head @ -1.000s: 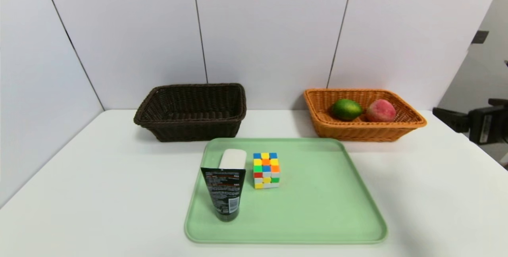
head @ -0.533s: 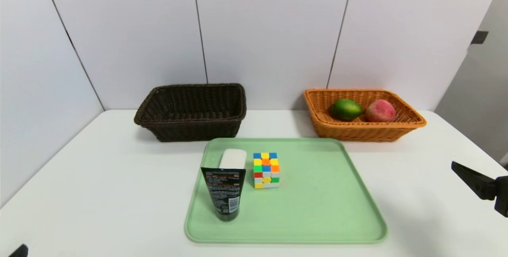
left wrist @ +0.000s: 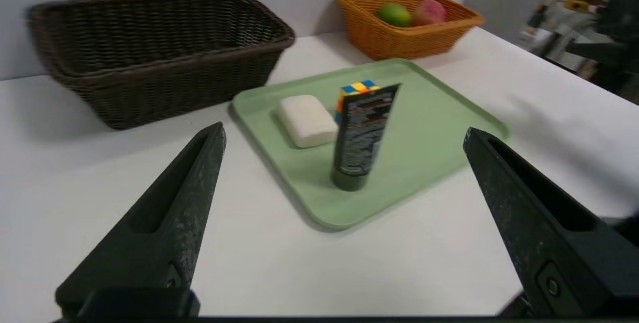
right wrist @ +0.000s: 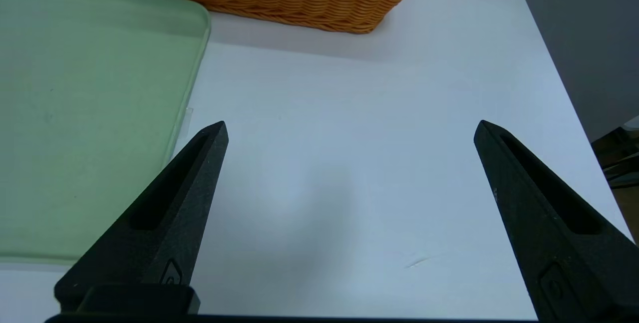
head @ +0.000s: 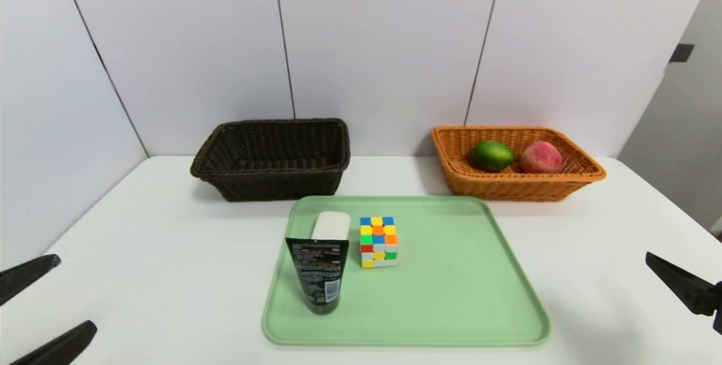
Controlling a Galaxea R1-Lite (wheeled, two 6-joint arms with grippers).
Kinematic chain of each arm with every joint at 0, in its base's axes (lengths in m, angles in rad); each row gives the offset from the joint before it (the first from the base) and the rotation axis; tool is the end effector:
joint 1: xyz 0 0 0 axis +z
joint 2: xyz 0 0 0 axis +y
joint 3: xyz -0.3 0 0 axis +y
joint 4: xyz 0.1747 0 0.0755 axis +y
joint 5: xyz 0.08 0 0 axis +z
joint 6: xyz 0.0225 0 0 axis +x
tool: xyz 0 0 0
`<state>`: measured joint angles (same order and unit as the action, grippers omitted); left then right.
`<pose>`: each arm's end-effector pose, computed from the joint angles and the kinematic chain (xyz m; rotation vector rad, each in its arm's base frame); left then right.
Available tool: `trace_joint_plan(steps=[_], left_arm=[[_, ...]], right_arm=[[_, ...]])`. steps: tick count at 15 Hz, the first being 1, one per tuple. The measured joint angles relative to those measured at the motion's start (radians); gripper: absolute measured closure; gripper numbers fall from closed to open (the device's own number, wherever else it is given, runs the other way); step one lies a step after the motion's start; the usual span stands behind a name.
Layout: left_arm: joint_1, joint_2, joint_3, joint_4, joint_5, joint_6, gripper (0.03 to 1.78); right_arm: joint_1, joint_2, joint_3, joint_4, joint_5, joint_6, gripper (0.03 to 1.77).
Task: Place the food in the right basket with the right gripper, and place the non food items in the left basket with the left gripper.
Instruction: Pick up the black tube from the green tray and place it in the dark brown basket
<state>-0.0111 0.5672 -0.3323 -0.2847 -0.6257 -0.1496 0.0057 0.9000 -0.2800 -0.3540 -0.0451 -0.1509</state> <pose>0.0324 -0.0135 0.1988 -0.1292 -0.0006 -0.6390 0.0984 -0.0005 0.1680 -0.1567 0.2684 -0.0190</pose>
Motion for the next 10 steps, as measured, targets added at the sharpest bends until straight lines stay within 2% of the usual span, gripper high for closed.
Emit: trace_joint_plan(steps=[2, 4, 6, 10], left_arm=[[-0.007, 0.026, -0.001, 0.0, -0.109, -0.009, 0.12], [-0.009, 0.056, 0.003, -0.015, -0.174, -0.005, 0.12], [-0.017, 0.101, 0.017, -0.059, -0.205, -0.002, 0.12], [-0.058, 0.249, 0.04, -0.179, -0.212, 0.079, 0.12]], right_arm=[[0.0, -0.011, 0.004, 0.0, 0.001, 0.0, 0.11], [0.0, -0.021, 0.006, 0.003, 0.003, -0.001, 0.11], [0.0, -0.026, 0.007, 0.003, 0.006, -0.008, 0.11], [0.0, -0.03, 0.006, 0.003, 0.009, -0.02, 0.11]])
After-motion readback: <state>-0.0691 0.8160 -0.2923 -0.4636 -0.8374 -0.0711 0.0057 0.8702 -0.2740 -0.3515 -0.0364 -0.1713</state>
